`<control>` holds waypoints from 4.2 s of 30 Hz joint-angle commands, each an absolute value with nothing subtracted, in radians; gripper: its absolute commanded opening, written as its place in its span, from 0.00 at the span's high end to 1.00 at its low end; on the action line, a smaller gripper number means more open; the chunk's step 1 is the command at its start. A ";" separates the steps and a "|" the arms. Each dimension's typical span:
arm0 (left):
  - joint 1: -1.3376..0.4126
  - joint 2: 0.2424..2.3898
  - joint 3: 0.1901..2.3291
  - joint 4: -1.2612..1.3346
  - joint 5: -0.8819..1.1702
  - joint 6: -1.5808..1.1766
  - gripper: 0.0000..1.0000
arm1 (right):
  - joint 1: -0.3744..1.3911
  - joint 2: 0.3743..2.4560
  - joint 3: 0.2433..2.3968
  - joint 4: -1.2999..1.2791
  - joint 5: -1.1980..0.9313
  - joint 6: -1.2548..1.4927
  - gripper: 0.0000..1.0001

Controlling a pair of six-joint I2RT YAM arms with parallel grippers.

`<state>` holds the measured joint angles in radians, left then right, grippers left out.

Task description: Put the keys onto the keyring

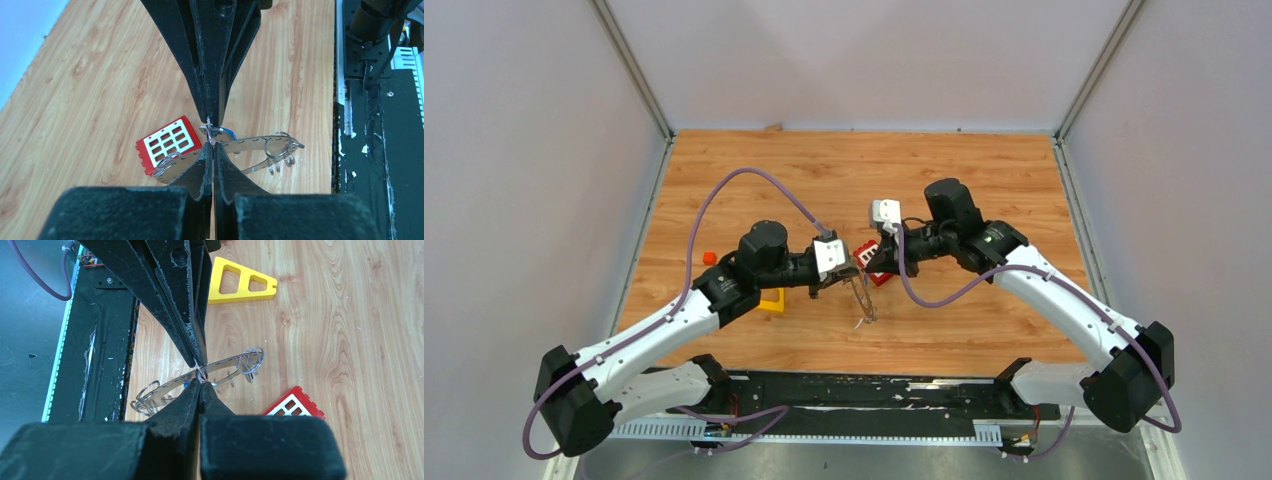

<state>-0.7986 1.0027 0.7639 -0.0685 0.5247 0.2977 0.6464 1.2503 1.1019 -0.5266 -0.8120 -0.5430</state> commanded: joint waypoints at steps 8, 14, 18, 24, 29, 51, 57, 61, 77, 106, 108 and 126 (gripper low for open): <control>-0.807 0.974 0.780 -0.005 0.535 0.284 1.00 | 0.638 1.246 1.130 -0.500 -0.722 -0.540 1.00; -0.808 0.986 0.784 -0.005 0.532 0.265 1.00 | 0.638 1.245 1.127 -0.478 -0.690 -0.513 1.00; -0.807 0.999 0.784 0.023 0.536 0.268 1.00 | 0.641 1.249 1.136 -0.470 -0.673 -0.484 1.00; -0.807 1.017 0.796 0.019 0.536 0.266 1.00 | 0.658 1.256 1.144 -0.465 -0.695 -0.471 1.00; -0.807 1.021 0.798 0.014 0.529 0.268 1.00 | 0.659 1.248 1.149 -0.456 -0.721 -0.455 1.00; -0.807 1.019 0.797 0.008 0.518 0.288 1.00 | 0.658 1.282 1.171 -0.473 -0.691 -0.430 1.00; -0.807 1.009 0.792 0.005 0.513 0.295 1.00 | 0.658 1.291 1.169 -0.482 -0.664 -0.436 1.00; -0.807 1.004 0.788 0.005 0.511 0.303 1.00 | 0.657 1.296 1.169 -0.483 -0.649 -0.435 1.00; -0.807 0.999 0.780 -0.029 0.518 0.361 1.00 | 0.657 1.299 1.185 -0.493 -0.658 -0.425 1.00; -0.824 1.014 0.796 -0.058 0.480 0.399 1.00 | 0.658 1.310 1.206 -0.520 -0.745 -0.428 1.00; -0.825 1.013 0.796 -0.058 0.476 0.399 1.00 | 0.657 1.310 1.207 -0.519 -0.742 -0.428 1.00; -0.841 1.021 0.813 -0.061 0.420 0.397 1.00 | 0.657 1.348 1.209 -0.515 -0.684 -0.396 1.00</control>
